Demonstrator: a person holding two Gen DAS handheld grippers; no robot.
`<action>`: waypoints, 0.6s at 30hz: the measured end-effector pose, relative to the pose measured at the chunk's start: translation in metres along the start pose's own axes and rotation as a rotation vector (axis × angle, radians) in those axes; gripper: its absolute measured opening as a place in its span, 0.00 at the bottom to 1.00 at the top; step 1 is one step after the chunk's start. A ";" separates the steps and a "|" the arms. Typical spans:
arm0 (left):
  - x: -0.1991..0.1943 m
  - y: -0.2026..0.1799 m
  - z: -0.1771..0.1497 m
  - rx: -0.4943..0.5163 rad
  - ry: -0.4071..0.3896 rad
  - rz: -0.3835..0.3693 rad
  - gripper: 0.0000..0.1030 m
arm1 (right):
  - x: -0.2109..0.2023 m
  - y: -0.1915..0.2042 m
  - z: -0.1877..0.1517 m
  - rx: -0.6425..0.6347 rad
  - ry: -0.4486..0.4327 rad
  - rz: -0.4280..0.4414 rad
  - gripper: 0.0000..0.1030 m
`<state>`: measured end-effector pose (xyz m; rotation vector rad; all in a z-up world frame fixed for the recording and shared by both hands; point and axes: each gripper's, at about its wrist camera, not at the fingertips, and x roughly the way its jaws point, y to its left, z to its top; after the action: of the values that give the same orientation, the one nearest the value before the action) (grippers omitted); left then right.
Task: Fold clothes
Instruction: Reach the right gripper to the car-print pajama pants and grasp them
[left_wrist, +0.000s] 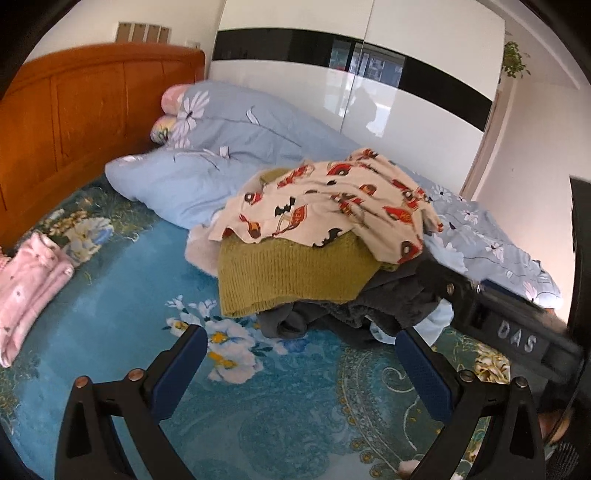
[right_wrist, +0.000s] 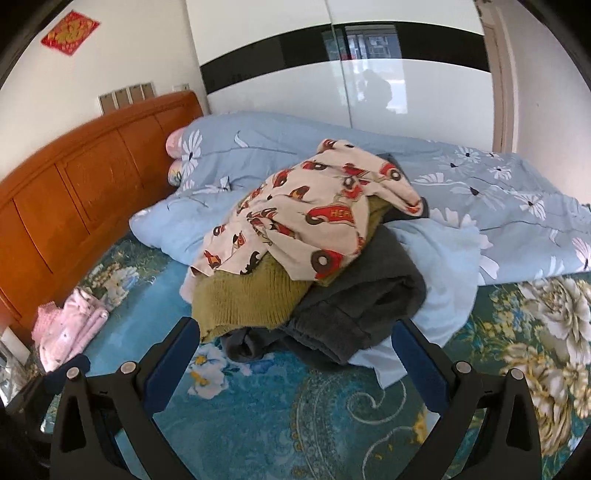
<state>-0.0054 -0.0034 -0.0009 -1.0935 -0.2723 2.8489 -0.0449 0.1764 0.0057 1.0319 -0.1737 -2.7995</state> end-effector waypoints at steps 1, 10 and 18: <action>0.005 0.005 0.006 -0.004 0.006 -0.004 1.00 | 0.007 0.003 0.004 -0.013 0.005 -0.009 1.00; 0.038 0.063 0.044 -0.082 0.057 -0.003 1.00 | 0.081 0.037 0.046 -0.167 0.075 -0.123 1.00; 0.036 0.111 0.040 -0.149 0.057 0.019 1.00 | 0.141 0.064 0.069 -0.270 0.173 -0.243 0.73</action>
<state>-0.0598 -0.1131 -0.0170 -1.2063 -0.4792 2.8472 -0.1892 0.0913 -0.0211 1.2909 0.3634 -2.8118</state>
